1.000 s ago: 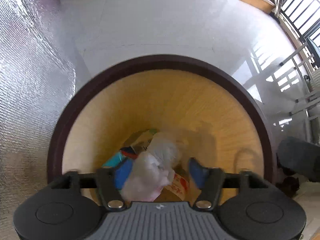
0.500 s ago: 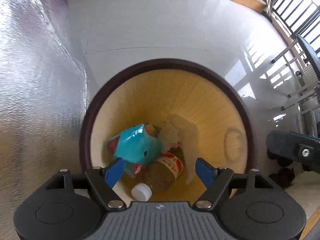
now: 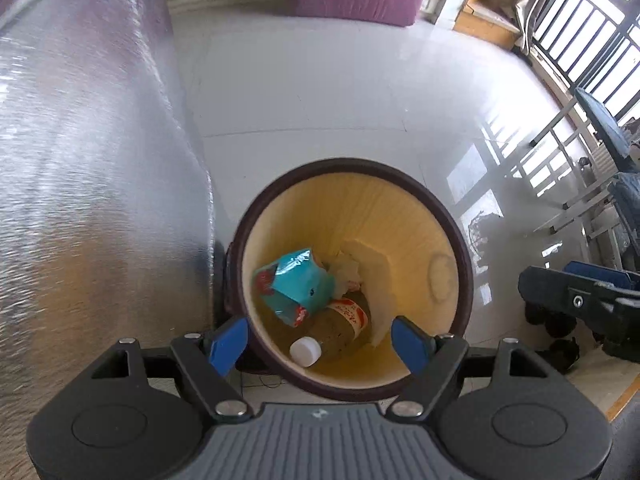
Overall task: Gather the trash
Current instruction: 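Raise both open tools away from the wastebasket back toward the table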
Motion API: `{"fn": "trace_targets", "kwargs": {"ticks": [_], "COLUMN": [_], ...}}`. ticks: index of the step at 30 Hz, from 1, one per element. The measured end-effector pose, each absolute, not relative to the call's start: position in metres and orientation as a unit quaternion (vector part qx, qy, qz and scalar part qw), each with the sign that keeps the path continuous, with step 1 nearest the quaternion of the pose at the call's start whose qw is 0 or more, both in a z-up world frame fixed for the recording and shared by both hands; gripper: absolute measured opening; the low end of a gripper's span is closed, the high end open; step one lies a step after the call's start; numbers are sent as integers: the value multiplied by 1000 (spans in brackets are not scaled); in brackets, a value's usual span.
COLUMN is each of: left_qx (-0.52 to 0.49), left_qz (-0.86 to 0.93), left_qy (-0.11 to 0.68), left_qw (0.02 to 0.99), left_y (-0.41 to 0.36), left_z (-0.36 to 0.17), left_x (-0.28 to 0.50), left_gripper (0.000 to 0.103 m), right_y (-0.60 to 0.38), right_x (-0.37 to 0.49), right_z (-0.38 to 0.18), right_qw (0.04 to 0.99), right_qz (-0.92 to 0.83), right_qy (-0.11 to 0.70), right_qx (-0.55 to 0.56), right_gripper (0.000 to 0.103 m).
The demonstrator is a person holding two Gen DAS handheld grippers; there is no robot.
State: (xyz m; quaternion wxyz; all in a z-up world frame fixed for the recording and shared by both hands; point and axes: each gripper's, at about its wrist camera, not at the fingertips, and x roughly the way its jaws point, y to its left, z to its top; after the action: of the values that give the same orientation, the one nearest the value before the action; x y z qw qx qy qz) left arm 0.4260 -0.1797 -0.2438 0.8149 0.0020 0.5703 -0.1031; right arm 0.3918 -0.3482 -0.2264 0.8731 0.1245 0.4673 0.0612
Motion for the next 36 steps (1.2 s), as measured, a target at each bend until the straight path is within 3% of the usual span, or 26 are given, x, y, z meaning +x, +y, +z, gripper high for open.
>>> {"fn": "trace_targets", "kwargs": {"ticks": [14, 24, 36], "left_qx": [24, 28, 16], "left_qz": [-100, -107, -127], "left_qy": [529, 506, 472], "left_qw": [842, 855, 872], "left_y": [-151, -138, -125], "left_z": [-176, -147, -123], "left_x": [380, 353, 324], "left_gripper": [103, 103, 103], "right_y": [-346, -344, -336], "right_x": [350, 314, 278], "right_z": [-195, -178, -151], "right_qw": [887, 895, 908], "right_qz": [35, 20, 14], "right_qy": [449, 435, 409], "right_qx": [103, 93, 85], "right_gripper": [94, 103, 103]}}
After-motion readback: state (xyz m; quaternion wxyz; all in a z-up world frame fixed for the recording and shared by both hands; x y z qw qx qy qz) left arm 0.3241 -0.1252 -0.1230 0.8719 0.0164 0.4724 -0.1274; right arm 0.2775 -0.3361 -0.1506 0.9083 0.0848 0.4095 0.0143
